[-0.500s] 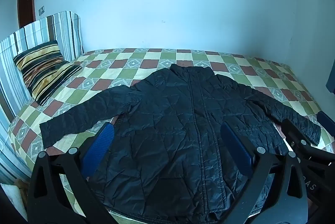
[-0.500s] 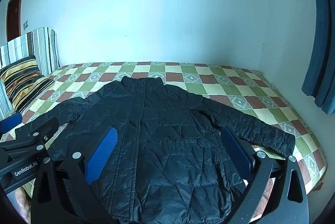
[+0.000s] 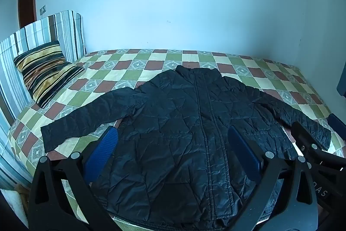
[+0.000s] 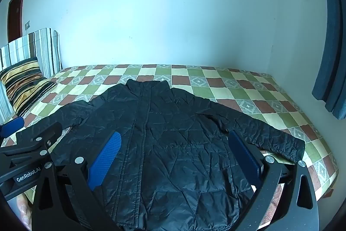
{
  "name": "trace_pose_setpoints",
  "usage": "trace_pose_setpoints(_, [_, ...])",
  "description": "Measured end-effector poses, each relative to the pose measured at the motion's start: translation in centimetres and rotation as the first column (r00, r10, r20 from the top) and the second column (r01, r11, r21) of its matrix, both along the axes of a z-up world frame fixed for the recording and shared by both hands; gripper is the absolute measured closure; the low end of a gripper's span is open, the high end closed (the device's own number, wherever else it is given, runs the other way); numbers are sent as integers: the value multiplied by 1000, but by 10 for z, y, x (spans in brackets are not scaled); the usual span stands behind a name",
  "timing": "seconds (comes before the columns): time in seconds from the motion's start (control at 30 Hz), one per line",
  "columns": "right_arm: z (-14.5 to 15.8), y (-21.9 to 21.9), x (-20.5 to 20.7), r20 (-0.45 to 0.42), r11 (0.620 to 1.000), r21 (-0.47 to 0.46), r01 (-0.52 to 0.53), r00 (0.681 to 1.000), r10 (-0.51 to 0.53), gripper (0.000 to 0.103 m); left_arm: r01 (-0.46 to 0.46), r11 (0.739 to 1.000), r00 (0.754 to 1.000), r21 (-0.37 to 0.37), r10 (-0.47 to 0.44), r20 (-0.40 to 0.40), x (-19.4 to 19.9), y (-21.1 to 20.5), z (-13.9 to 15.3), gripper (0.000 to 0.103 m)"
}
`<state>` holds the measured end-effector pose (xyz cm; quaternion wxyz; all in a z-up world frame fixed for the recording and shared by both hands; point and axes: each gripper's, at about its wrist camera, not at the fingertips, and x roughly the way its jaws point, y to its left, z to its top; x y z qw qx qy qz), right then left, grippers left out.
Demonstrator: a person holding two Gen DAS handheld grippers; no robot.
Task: Fold large clothes
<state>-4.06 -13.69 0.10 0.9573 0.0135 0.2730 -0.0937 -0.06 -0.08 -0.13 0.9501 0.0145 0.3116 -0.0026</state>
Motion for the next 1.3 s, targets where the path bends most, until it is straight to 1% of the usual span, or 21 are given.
trace_pose_setpoints(0.37, [5, 1, 3, -1, 1000, -4, -4, 1000, 4, 5, -2, 1000, 1000, -2, 2, 1, -1, 3, 0, 2])
trace_pose_setpoints(1.3, [4, 1, 2, 1, 1000, -3, -3, 1000, 3, 5, -2, 1000, 1000, -2, 2, -1, 0, 6, 3, 2])
